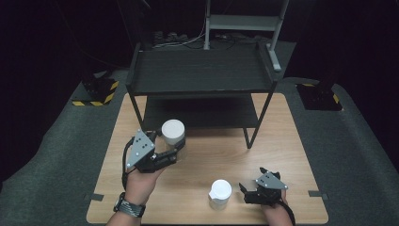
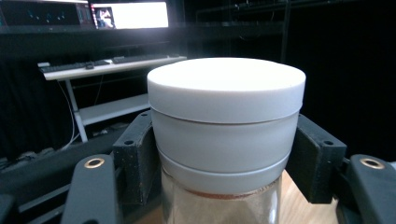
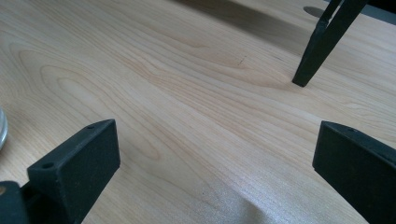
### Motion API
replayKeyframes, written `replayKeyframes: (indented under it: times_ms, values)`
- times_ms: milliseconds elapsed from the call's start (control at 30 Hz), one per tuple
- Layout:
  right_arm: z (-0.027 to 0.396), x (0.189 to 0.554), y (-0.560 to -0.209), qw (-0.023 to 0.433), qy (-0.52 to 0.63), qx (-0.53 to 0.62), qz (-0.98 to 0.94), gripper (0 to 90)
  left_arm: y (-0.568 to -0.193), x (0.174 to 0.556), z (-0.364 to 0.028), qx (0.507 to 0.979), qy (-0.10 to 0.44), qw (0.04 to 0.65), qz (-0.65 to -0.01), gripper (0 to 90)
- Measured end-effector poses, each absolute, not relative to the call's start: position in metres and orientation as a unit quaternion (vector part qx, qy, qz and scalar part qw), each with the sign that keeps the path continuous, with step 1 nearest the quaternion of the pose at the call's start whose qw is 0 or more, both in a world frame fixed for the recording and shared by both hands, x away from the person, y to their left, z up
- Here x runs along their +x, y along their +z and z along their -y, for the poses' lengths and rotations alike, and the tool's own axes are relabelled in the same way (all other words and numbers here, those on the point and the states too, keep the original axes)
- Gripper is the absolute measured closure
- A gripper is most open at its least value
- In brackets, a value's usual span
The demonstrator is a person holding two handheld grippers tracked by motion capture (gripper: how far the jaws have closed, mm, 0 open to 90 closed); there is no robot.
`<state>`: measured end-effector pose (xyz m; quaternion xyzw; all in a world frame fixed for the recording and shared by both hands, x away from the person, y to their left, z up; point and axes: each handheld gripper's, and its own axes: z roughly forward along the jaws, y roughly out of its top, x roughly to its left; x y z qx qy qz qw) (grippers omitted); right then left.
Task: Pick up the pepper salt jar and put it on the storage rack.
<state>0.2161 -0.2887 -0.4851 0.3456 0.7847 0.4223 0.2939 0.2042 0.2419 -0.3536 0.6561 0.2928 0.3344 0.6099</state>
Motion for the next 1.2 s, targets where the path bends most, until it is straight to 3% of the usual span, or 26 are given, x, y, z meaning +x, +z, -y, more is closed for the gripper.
replayKeyframes:
  times_ms: [1200]
  values:
    - [0.292, 0.217, -0.485, 0.289, 0.428, 0.348, -0.782, 0.0, -0.27, 0.23, -0.238, 0.617, 0.369, 0.631, -0.293, 34.1]
